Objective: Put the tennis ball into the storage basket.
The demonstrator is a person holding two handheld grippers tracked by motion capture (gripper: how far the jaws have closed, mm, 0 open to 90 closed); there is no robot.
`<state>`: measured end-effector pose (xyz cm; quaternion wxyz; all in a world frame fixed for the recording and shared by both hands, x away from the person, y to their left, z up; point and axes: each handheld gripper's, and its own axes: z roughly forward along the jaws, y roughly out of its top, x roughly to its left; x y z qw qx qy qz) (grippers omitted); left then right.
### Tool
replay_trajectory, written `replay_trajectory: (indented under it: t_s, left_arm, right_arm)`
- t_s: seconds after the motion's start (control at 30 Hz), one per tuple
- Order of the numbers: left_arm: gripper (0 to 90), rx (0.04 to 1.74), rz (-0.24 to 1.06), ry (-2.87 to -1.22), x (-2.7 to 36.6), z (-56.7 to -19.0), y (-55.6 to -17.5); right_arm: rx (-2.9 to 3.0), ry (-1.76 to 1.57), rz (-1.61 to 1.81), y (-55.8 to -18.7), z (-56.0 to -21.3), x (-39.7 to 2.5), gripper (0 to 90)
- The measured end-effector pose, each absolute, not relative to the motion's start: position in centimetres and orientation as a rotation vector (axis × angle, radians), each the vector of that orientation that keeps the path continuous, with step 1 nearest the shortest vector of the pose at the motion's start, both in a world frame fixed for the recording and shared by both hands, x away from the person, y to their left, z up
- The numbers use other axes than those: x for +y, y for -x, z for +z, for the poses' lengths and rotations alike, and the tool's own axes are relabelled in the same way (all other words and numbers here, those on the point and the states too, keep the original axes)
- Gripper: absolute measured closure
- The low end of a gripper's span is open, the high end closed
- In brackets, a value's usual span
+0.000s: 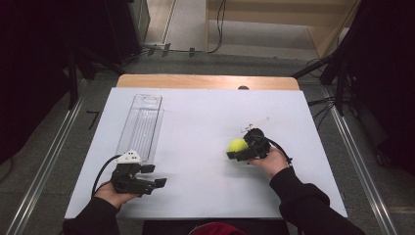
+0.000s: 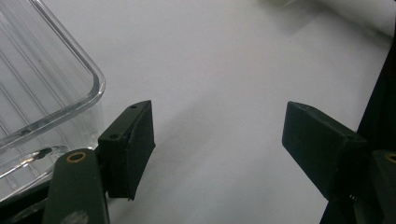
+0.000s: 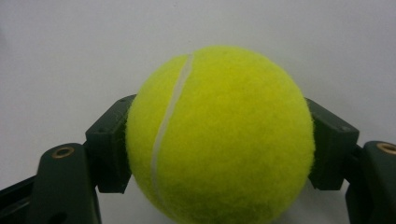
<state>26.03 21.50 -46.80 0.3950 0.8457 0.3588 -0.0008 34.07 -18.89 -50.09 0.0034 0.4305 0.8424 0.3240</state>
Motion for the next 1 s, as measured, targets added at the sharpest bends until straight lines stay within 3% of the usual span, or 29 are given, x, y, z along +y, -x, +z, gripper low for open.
replay_trajectory:
  t_s: [1.0]
  left_arm:
    - [26.3,0.910,-0.004,-2.145,21.5,-46.8,-26.1]
  right_arm:
    - [2.607,-1.321,1.072,-33.6,-48.7,-19.1,22.7]
